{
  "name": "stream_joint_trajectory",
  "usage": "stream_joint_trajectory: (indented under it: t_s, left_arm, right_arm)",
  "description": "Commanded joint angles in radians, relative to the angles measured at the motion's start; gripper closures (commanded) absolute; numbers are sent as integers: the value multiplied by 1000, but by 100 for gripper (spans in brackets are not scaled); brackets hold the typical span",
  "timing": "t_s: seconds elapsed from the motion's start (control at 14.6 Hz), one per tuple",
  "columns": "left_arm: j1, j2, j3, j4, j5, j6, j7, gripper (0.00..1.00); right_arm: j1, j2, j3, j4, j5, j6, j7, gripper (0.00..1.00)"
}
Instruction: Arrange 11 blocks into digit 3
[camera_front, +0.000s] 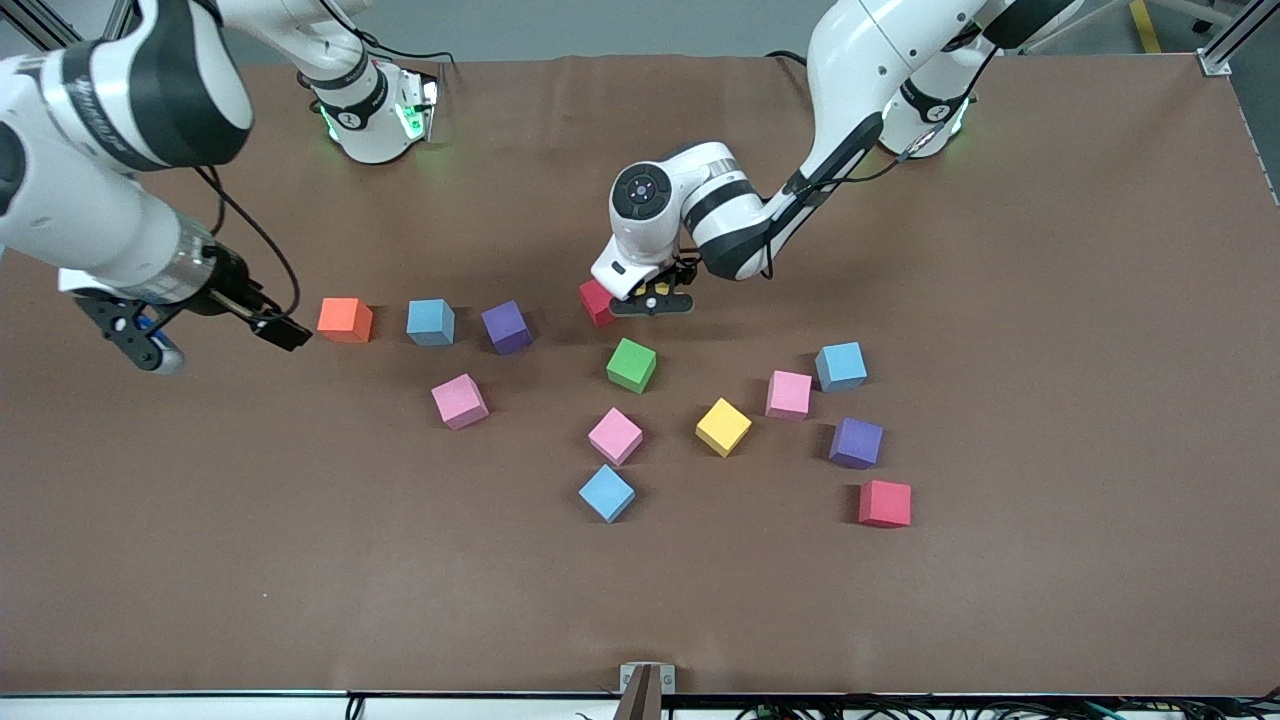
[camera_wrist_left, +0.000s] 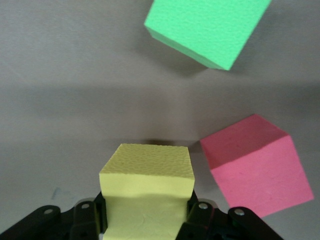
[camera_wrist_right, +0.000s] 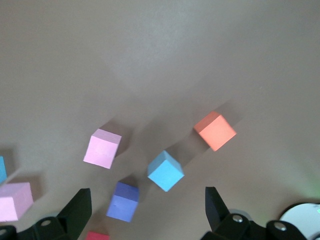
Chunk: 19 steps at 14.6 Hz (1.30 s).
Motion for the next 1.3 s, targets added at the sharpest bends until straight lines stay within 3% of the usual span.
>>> stream_joint_trajectory:
  t_s: [0.0, 0.41, 0.69, 0.76, 0.89, 1.24]
  left_arm:
    - [-15, -4, 6, -30, 30, 62, -30, 57]
    - [-15, 9, 6, -41, 50, 67, -31, 56]
    - [-15, 9, 6, -49, 52, 67, -57, 53]
    - [-15, 9, 6, -49, 52, 67, -56, 39]
    - [-12, 6, 4, -44, 52, 62, -51, 1]
    - [11, -56, 3, -24, 52, -12, -43, 0]
  right_arm:
    - [64, -41, -5, -120, 6, 124, 156, 0]
    - [134, 4, -4, -177, 8, 285, 394, 0]
    - [176, 15, -4, -236, 8, 339, 434, 0]
    - [187, 15, -5, -259, 8, 369, 456, 0]
    - [190, 15, -4, -289, 6, 402, 461, 0]
    - [196, 15, -4, -287, 8, 416, 473, 0]
